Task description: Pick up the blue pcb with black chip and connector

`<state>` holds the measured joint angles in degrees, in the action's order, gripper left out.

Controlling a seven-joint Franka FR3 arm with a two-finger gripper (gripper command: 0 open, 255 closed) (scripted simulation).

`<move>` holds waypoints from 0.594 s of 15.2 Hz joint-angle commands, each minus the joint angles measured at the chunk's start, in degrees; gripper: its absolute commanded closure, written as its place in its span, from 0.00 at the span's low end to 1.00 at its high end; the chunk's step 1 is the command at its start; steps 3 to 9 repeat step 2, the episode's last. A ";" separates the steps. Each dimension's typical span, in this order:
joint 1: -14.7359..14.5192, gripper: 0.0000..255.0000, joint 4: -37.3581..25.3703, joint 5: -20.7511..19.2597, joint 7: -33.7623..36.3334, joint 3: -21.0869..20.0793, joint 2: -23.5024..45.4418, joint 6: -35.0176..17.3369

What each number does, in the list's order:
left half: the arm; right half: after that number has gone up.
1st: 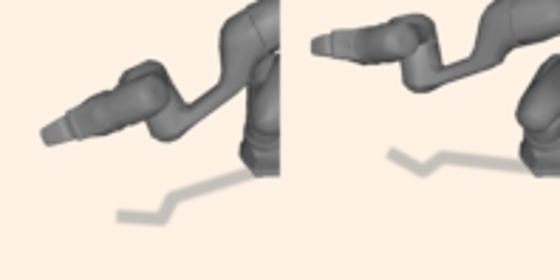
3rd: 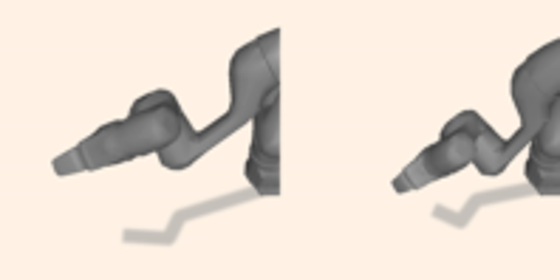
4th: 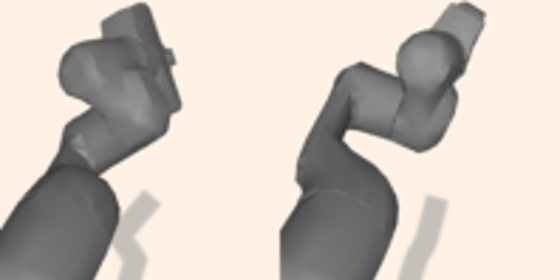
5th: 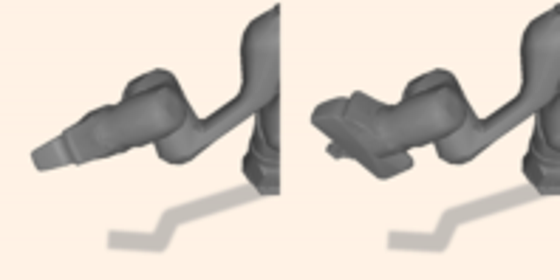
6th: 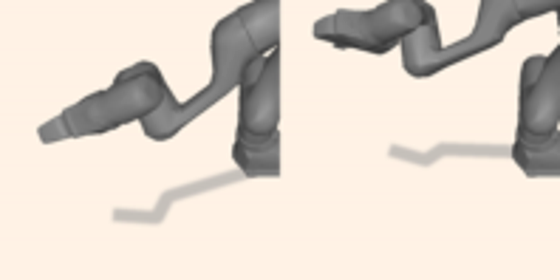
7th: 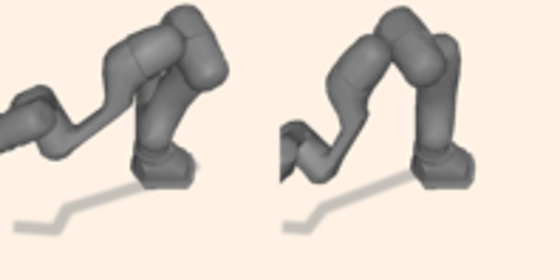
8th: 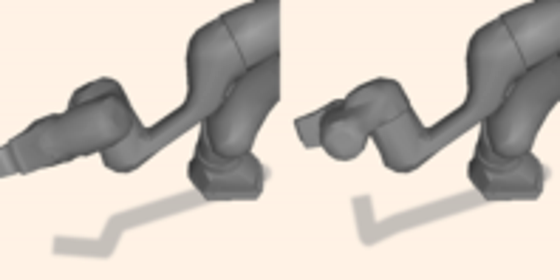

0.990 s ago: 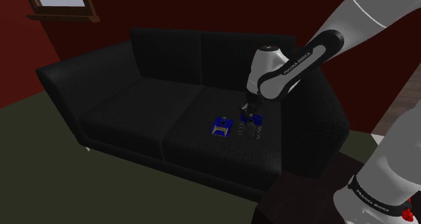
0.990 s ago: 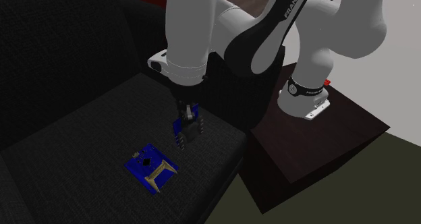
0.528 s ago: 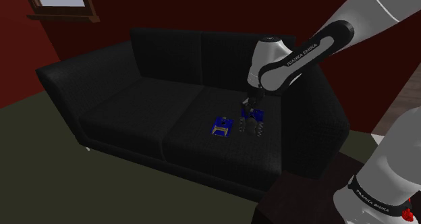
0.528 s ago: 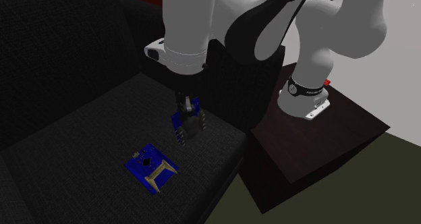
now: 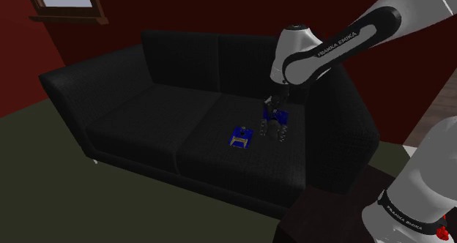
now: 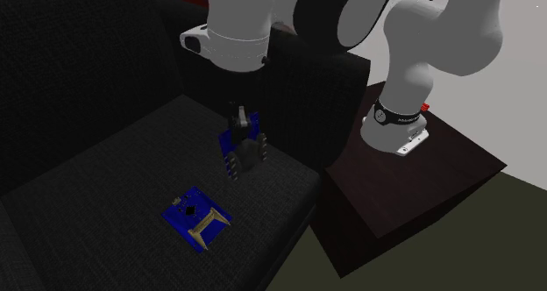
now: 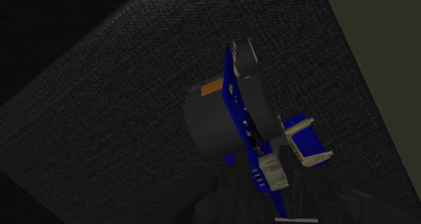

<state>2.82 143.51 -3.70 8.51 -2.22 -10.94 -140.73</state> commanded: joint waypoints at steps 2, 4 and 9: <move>-0.03 1.00 -0.53 0.10 -0.11 0.01 -0.42 0.94; -0.03 1.00 -0.53 0.10 -0.11 0.01 -0.42 0.94; -0.03 1.00 -0.53 0.10 -0.11 0.01 -0.42 0.94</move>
